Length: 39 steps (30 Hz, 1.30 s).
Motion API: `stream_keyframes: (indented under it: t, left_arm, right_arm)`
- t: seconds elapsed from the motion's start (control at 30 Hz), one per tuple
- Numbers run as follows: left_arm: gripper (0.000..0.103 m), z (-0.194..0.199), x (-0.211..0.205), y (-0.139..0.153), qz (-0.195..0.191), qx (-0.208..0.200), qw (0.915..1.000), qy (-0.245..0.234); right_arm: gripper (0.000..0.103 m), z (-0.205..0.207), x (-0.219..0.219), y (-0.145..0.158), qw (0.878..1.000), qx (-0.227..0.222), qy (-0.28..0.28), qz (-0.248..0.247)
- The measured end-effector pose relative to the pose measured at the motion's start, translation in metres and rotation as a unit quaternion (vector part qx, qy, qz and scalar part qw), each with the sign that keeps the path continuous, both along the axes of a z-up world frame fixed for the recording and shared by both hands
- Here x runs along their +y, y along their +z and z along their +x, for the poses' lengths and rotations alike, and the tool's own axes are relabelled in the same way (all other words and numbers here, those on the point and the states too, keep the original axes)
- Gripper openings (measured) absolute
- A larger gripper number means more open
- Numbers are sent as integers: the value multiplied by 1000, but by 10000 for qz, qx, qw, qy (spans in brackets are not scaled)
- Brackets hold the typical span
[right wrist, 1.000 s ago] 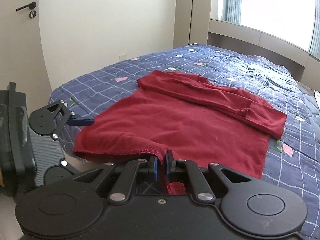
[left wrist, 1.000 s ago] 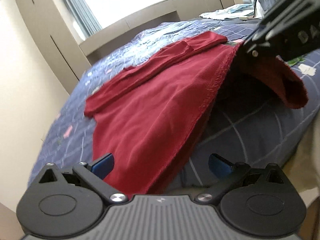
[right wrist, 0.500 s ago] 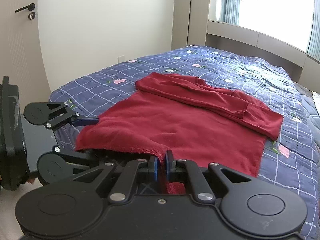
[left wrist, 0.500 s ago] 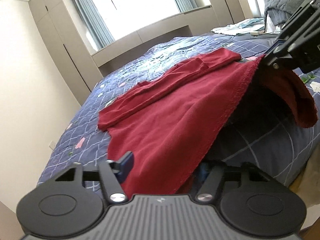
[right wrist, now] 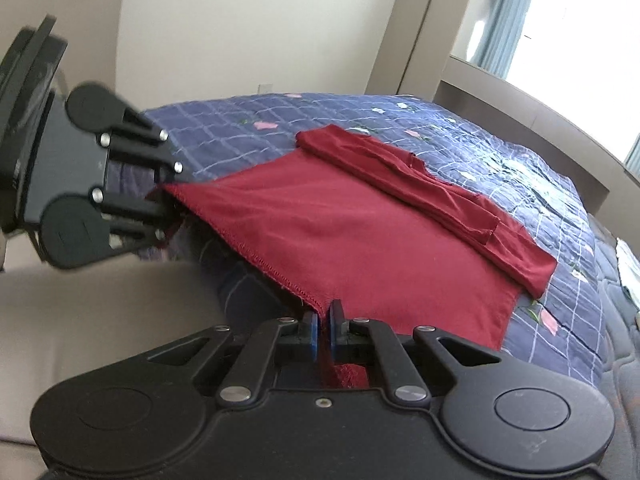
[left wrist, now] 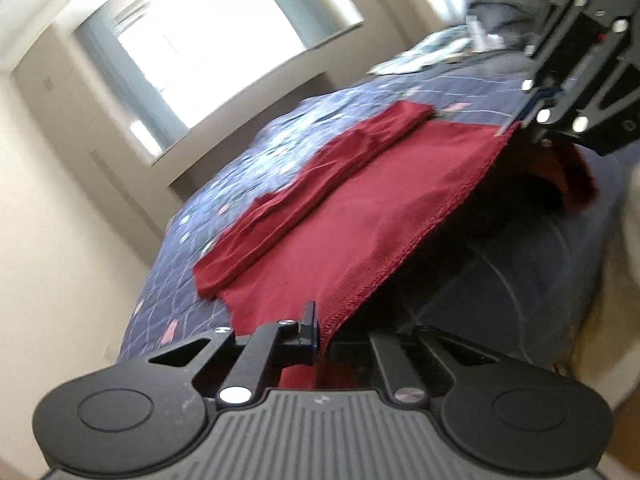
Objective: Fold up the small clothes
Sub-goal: 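Lift the held hem with both grippers and fold it toward the collar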
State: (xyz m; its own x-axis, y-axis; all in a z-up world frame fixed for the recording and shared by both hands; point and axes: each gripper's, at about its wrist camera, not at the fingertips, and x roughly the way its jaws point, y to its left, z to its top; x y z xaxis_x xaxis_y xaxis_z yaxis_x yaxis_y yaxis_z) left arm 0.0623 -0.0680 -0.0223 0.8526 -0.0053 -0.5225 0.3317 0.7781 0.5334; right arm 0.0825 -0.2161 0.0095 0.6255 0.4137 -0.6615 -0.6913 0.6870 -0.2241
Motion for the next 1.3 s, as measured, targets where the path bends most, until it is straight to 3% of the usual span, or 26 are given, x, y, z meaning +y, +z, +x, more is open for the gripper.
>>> stream_keyframes:
  t: [0.13, 0.23, 0.43, 0.57, 0.67, 0.97, 1.17, 1.3]
  left_arm:
    - [3, -20, 1, 5, 422, 55, 9974, -576]
    - [3, -37, 3, 11, 561, 272, 9940, -896]
    - [3, -77, 17, 32, 501, 937, 9828, -1510]
    - [3, -65, 25, 47, 227, 1267, 9804, -1489]
    - [4, -39, 33, 68, -139, 1501, 9782, -1429]
    - [4, 59, 38, 129, -362, 1671, 9745, -1452]
    - [5, 167, 47, 135, -661, 2141, 9659, -1296]
    - [5, 241, 56, 118, -944, 2639, 9527, -1175]
  right_arm:
    - [4, -20, -4, 1, 9996, 215, 184, -97]
    - [4, -38, -7, 6, 9968, 708, 366, -84]
    - [5, -55, -13, 31, 9887, 1325, 697, -19]
    - [5, -37, -15, 50, 9865, 1465, 712, 165]
    - [5, -14, -17, 68, 9861, 1461, 761, 203]
    - [6, 100, -20, 126, 9941, 874, 638, 108]
    - [7, 191, -12, 122, 9938, 960, 564, 10]
    - [7, 249, -6, 101, 9928, 1081, 522, 6]
